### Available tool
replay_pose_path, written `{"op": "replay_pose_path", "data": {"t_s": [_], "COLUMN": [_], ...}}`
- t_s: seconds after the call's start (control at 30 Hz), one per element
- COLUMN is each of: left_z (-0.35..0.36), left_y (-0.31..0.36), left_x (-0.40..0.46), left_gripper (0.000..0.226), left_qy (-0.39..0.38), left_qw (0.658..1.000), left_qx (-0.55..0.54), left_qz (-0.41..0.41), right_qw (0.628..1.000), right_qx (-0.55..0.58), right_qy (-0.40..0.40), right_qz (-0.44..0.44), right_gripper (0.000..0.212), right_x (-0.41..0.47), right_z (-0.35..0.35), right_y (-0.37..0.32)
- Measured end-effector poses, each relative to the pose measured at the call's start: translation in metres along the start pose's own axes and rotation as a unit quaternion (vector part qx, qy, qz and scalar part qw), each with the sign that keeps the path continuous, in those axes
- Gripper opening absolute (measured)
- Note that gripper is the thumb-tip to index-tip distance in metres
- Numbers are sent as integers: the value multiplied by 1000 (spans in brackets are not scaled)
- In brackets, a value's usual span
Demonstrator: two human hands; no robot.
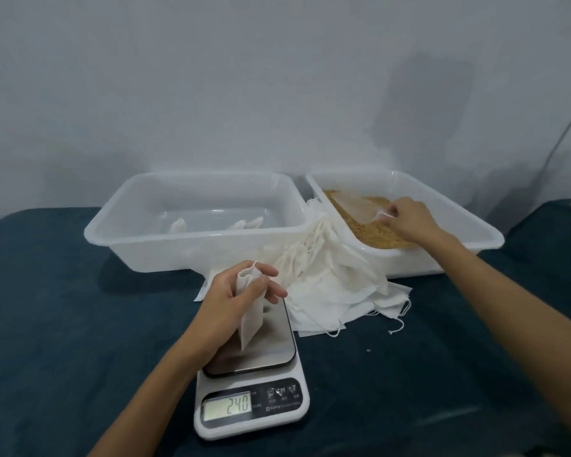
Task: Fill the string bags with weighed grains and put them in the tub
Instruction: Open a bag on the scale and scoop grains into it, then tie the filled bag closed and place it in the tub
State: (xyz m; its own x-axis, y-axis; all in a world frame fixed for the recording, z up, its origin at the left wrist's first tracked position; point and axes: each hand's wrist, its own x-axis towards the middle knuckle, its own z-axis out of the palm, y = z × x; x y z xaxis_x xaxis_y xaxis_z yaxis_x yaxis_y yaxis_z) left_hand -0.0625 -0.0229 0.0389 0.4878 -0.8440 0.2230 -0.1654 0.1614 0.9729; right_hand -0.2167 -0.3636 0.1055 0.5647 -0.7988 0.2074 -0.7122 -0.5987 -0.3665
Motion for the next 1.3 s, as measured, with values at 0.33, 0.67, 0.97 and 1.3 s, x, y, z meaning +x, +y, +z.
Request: {"op": "replay_pose_path", "data": {"t_s": [0.33, 0.67, 0.97, 1.3], "left_z": [0, 2, 6, 6], "left_y": [-3, 1, 7, 4], "left_x": [1, -2, -4, -4], "left_gripper": [19, 51, 67, 66], "left_qy": [2, -23, -45, -80], "left_qw": [1000, 999, 999, 992], "left_qx": [-22, -8, -18, -94], "left_qz": [15, 43, 13, -26], "right_qw": [983, 947, 829, 662], "right_qx": [-150, 282, 483, 724], "right_qy": [-96, -25, -181, -193], "right_qz": [53, -149, -216, -37], "right_gripper": [18, 33, 19, 30], "right_x": [2, -87, -149, -133], "right_z": [13, 28, 65, 63], "right_y": [-1, -99, -153, -134]}}
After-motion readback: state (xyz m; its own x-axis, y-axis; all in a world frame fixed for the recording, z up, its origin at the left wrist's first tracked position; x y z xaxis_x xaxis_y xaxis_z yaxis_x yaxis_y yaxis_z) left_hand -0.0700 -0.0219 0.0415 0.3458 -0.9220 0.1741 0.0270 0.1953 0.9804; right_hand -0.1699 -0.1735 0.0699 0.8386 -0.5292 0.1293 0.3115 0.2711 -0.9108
